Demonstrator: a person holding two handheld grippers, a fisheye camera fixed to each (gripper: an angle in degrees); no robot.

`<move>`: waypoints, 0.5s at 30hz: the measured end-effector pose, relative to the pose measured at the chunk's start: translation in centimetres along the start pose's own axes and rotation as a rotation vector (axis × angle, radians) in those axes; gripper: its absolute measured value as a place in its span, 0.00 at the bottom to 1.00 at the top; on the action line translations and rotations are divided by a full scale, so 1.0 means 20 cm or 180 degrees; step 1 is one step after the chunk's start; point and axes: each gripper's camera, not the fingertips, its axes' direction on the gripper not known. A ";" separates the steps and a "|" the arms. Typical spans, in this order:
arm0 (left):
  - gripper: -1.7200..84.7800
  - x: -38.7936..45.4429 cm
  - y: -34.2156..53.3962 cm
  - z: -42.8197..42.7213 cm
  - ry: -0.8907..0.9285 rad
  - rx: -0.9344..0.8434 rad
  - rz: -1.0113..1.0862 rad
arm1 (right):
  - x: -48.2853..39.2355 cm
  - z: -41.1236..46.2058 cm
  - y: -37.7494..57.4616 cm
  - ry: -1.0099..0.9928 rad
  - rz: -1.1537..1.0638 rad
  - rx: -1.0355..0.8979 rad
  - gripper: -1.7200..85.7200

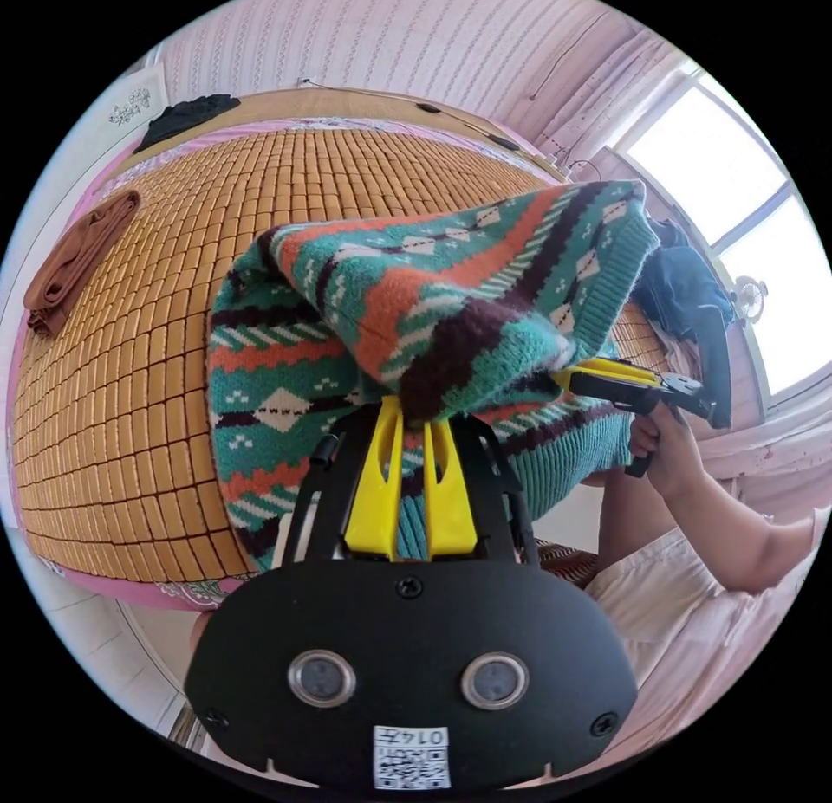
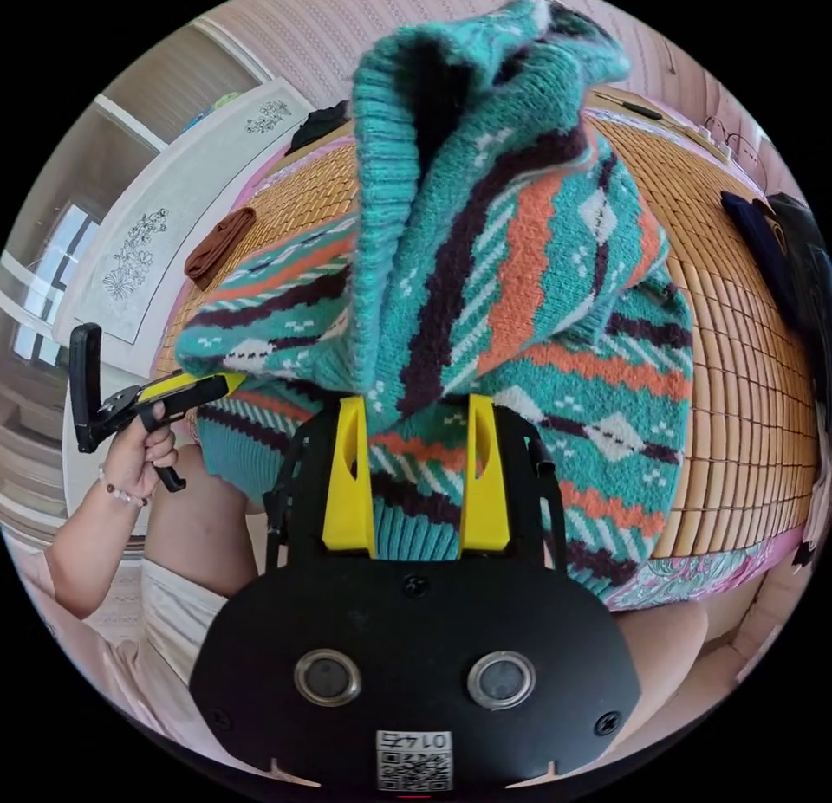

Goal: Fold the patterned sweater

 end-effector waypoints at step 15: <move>0.07 -0.22 -1.01 -0.57 -0.1582 0.0027 0.0297 | 0.57 -1.18 -0.41 0.1410 -0.0062 0.0988 0.03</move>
